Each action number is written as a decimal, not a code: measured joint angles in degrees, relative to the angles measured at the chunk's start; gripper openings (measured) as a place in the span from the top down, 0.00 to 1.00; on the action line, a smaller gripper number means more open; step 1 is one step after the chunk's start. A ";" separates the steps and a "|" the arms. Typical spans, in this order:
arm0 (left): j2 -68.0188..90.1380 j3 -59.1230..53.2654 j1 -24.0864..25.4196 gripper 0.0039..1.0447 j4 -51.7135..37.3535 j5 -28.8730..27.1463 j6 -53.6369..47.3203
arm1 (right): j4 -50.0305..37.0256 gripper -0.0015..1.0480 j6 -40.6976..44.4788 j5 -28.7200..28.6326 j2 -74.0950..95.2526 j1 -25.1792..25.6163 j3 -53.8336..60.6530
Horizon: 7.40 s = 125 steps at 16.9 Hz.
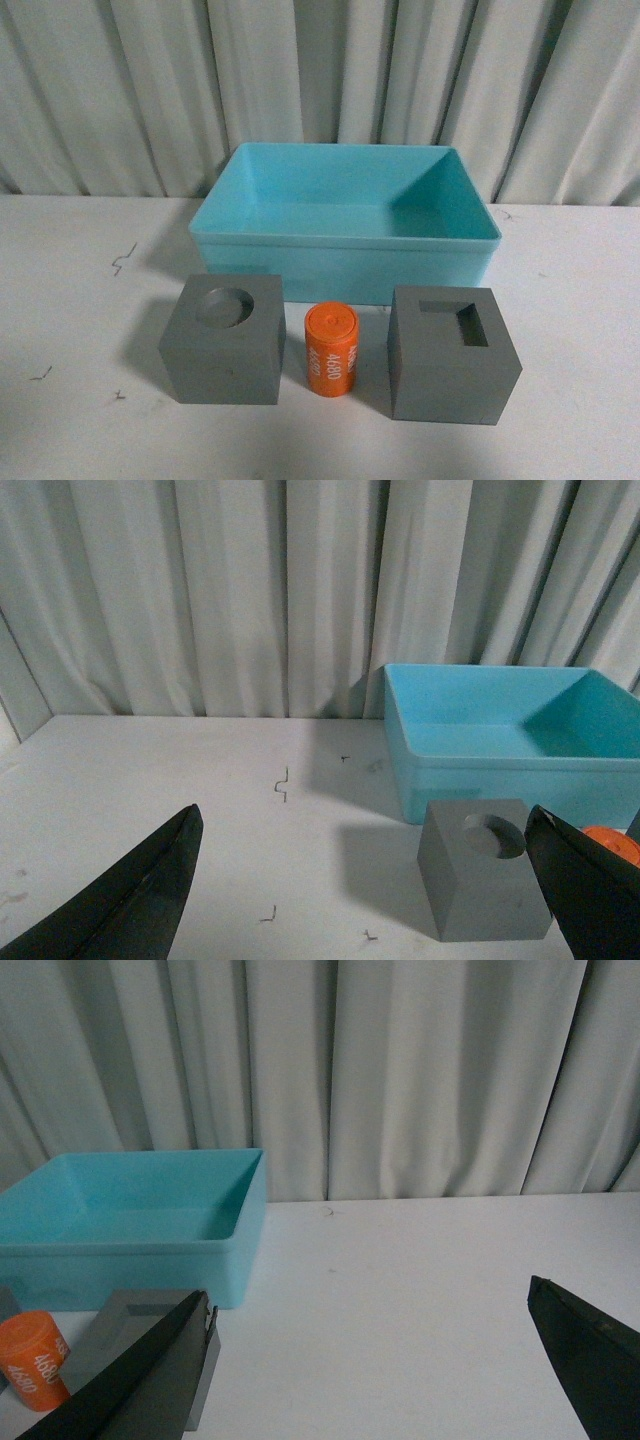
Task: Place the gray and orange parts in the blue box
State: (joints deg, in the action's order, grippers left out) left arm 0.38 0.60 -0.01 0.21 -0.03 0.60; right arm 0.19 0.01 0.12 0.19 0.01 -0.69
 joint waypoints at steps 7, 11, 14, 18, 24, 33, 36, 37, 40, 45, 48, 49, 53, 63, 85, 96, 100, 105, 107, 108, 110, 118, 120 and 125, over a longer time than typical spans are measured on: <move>0.00 0.00 0.00 0.06 0.00 0.00 0.00 | 0.00 0.06 0.00 0.00 0.00 0.00 0.00; 0.00 0.00 0.00 0.06 0.00 0.00 0.00 | 0.00 0.06 0.00 0.00 0.00 0.00 0.00; 0.00 0.00 0.00 0.06 0.00 0.00 0.00 | 0.00 0.06 0.00 0.00 0.00 0.00 0.00; 0.00 0.00 0.00 0.06 0.00 0.00 0.00 | 0.00 0.06 0.00 0.00 0.00 0.00 0.00; 0.00 0.00 0.00 0.06 0.00 0.00 0.00 | 0.00 0.06 0.00 0.00 0.00 0.00 0.00; 0.00 0.00 0.00 0.06 0.00 0.00 0.00 | 0.00 0.06 0.00 0.00 0.00 0.00 0.00; 0.00 0.00 0.00 0.06 0.00 0.00 0.00 | 0.00 0.06 0.00 0.00 0.00 0.00 0.00; 0.00 0.00 0.00 0.06 0.00 -0.02 0.00 | 0.00 0.06 0.00 0.00 0.00 0.00 0.00; 0.00 0.00 0.00 0.06 0.00 0.00 0.00 | 0.00 0.06 0.00 0.00 0.00 0.00 0.00; 0.00 0.00 0.00 0.06 0.00 -0.02 0.00 | 4.57 0.06 -2.01 3.67 3.48 -0.28 -1.95; 0.00 0.00 -0.02 0.06 0.02 0.00 0.00 | -7.85 0.06 -3.23 7.96 43.47 7.58 -18.12; 0.00 0.00 -0.02 0.06 0.00 0.00 0.00 | -13.14 0.06 -1.09 4.44 52.06 8.04 -23.15; 0.00 0.00 -0.02 0.06 0.00 0.02 0.00 | -25.40 0.06 1.68 1.33 80.61 -0.13 -30.91; 0.00 0.00 -0.02 0.06 0.02 0.00 0.00 | -23.56 0.06 -10.71 7.74 99.19 -21.92 -39.95; 0.00 0.00 -0.02 0.06 0.02 0.00 0.00 | -24.15 0.40 -14.97 10.91 107.47 -23.21 -41.27; 0.00 0.00 -0.02 0.06 0.02 0.00 0.00 | -17.81 0.82 -9.42 8.63 86.51 -15.61 -39.69; 0.00 0.00 -0.02 0.06 0.00 0.04 0.00 | -29.62 0.83 0.33 3.87 99.23 -9.86 -63.87; 0.00 0.00 0.00 0.06 0.02 0.00 0.00 | -24.46 0.83 -3.08 4.31 124.02 -13.97 -85.74; 0.00 0.00 -0.02 0.06 0.02 0.02 0.00 | -22.32 0.83 -5.18 4.76 126.92 -14.40 -87.06; 0.00 0.00 -0.02 0.06 0.00 0.00 0.00 | -21.55 0.83 -6.23 5.33 128.32 -14.67 -87.23; 0.00 0.00 -0.02 0.06 0.02 0.00 0.00 | -20.35 0.83 -7.56 6.14 130.42 -14.73 -87.27; 0.00 0.00 -0.02 0.06 0.00 0.02 0.00 | -17.42 0.52 -9.42 9.40 131.80 -15.39 -88.21; 0.00 0.00 -0.02 0.06 0.02 0.00 0.00 | -19.69 0.33 -9.46 10.86 129.63 -15.28 -84.41; 0.00 0.00 -0.02 0.06 0.00 0.00 0.00 | -24.63 0.07 -18.69 13.20 98.73 -9.22 -59.89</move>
State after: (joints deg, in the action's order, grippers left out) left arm 0.38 0.60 -0.03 0.21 -0.03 0.60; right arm -24.45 -18.68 13.32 98.91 -9.21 -60.58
